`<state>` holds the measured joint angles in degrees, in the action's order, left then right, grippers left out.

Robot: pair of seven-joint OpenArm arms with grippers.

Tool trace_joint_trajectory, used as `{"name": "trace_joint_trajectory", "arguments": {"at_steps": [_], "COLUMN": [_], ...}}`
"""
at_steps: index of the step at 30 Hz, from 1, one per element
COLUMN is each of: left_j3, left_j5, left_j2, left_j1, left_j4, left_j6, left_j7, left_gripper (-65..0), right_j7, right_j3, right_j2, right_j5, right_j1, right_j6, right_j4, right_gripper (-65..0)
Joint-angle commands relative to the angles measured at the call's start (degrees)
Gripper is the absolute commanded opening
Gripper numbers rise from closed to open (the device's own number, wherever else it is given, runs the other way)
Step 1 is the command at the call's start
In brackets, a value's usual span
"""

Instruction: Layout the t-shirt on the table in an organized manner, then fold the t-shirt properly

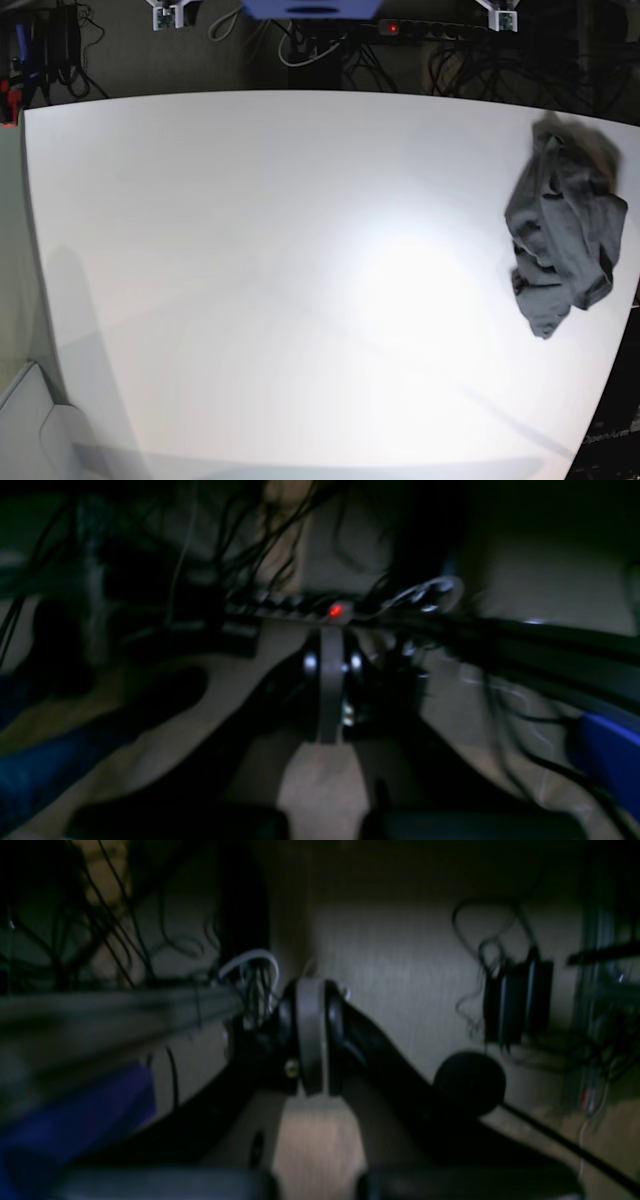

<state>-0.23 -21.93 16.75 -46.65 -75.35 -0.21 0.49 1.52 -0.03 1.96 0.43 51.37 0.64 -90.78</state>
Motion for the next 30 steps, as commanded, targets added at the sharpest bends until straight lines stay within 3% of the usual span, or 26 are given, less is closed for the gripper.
{"name": "trace_joint_trajectory", "arguments": {"at_steps": [1, 9, 12, 16, 20, 22, 26, 30], "left_j3": [-0.08, -0.25, -3.68, -9.22, -15.9, -18.72, -23.46, -28.83], "left_j5": [0.0, 0.09, 2.11, 9.32, 13.54, 14.07, 11.43, 6.42], "left_j2": [0.7, 0.96, 0.43, -2.03, -6.42, -7.83, -7.92, -7.83], "left_j1": [-1.83, -7.63, -10.53, -13.79, -15.54, -15.28, -12.64, -9.83], "left_j4": [-1.97, -13.13, -18.93, -28.43, -37.4, -39.68, -40.21, -40.3], "left_j6": [0.08, 0.43, 0.43, 0.43, -0.01, -0.01, -0.1, -0.1], "left_j7": [-0.54, -0.98, -0.98, -0.98, -0.98, -0.98, -0.98, -0.98], "left_gripper": [-64.8, -64.8, -64.8, -64.6, -63.9, -59.1, -40.8, -38.7], "right_j7": [-0.95, -0.86, 0.46, 6.88, 8.55, 8.55, 8.55, 8.55], "right_j3": [0.34, 0.16, 0.34, 0.16, 0.16, 0.16, 0.16, 0.16], "right_j2": [0.64, 2.13, 2.13, 2.13, 2.13, 2.13, 2.13, 2.13], "right_j5": [0.23, 0.32, 0.32, 0.32, 0.32, 0.32, 0.32, 0.32], "right_j1": [1.33, 5.37, 6.08, 5.9, 5.9, 5.9, 5.99, 5.99], "right_j6": [0.1, 0.1, 0.1, 0.1, 0.1, 0.1, 0.1, 0.1], "right_j4": [-2.36, -11.94, -14.32, -18.8, -21.09, -21.09, -21.09, -21.09], "right_gripper": [-65.0, -65.0, -64.6, -57.4, -51.0, -50.2, -50.2, -50.2]}}
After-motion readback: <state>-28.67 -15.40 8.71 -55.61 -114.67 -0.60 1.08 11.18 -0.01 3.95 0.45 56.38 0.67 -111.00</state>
